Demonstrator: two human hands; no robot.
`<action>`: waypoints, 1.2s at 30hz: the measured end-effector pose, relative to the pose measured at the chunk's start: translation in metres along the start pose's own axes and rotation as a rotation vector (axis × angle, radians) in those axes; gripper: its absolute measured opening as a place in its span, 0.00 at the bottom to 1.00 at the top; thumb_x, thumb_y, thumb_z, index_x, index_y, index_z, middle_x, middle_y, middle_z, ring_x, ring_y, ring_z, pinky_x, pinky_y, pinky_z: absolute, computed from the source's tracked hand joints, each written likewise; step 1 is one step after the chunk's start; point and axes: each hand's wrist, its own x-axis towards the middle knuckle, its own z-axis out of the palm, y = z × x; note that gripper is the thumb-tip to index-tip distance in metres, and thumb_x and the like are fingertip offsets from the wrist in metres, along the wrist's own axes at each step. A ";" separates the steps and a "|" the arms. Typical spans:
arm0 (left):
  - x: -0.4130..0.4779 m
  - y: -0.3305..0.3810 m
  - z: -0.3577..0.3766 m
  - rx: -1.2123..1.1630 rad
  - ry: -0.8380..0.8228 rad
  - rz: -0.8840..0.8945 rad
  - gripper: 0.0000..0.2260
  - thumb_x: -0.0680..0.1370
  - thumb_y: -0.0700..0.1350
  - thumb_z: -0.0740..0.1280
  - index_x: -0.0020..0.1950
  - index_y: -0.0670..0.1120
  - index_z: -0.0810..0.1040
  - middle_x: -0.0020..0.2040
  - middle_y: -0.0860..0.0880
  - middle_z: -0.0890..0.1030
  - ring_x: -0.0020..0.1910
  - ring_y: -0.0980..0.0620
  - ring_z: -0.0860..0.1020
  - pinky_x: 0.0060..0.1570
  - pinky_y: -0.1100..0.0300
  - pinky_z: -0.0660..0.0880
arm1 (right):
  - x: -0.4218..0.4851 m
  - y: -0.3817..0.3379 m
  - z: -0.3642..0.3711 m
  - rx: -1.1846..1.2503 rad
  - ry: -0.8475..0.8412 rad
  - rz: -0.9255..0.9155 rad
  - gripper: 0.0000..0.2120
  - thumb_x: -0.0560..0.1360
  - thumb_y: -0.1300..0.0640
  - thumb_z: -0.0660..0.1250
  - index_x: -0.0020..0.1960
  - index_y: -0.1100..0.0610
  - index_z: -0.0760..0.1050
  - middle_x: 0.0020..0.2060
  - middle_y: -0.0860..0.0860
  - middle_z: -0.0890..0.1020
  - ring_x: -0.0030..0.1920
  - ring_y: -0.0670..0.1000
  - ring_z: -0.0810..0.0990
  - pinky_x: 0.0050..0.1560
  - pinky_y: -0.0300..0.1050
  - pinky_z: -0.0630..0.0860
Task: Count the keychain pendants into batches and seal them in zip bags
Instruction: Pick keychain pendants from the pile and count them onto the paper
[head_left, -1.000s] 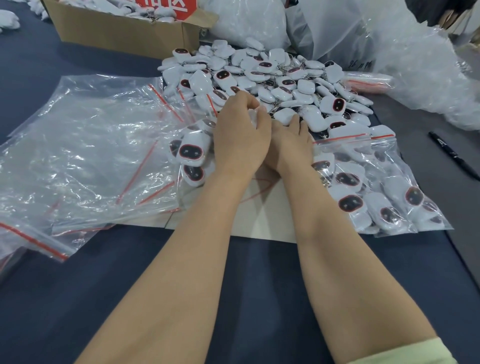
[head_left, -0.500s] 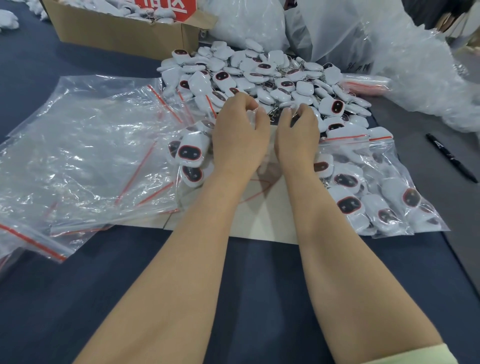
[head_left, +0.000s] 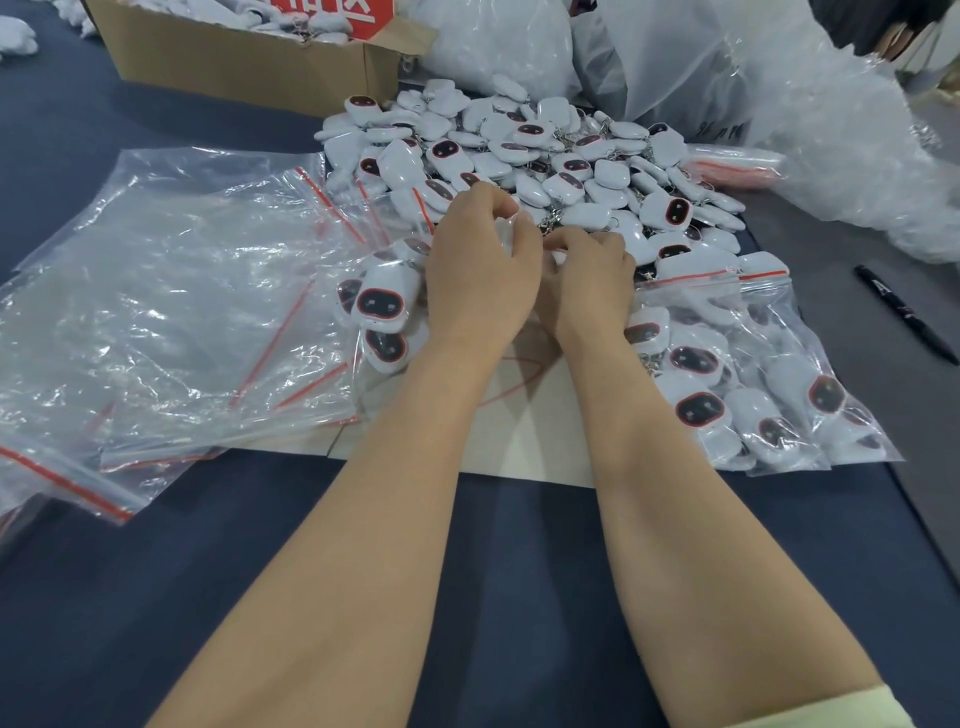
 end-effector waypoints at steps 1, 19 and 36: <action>0.000 0.000 0.000 0.001 0.002 0.003 0.07 0.78 0.44 0.62 0.53 0.42 0.76 0.52 0.48 0.79 0.53 0.51 0.74 0.52 0.61 0.68 | 0.000 -0.001 -0.001 0.034 0.013 -0.010 0.14 0.79 0.54 0.60 0.63 0.51 0.74 0.64 0.56 0.69 0.65 0.58 0.66 0.65 0.47 0.64; 0.000 -0.001 0.000 -0.008 0.010 0.002 0.07 0.78 0.44 0.62 0.52 0.42 0.76 0.52 0.48 0.79 0.53 0.51 0.75 0.51 0.64 0.67 | 0.002 -0.013 -0.011 1.351 -0.083 0.337 0.15 0.79 0.64 0.62 0.63 0.53 0.71 0.51 0.56 0.78 0.47 0.52 0.79 0.42 0.42 0.78; 0.001 -0.001 0.001 0.005 0.014 0.000 0.07 0.78 0.43 0.63 0.52 0.42 0.76 0.52 0.49 0.79 0.53 0.51 0.75 0.50 0.64 0.66 | -0.003 -0.017 -0.008 1.244 -0.213 0.283 0.07 0.80 0.64 0.60 0.58 0.61 0.71 0.52 0.61 0.78 0.50 0.58 0.77 0.53 0.55 0.75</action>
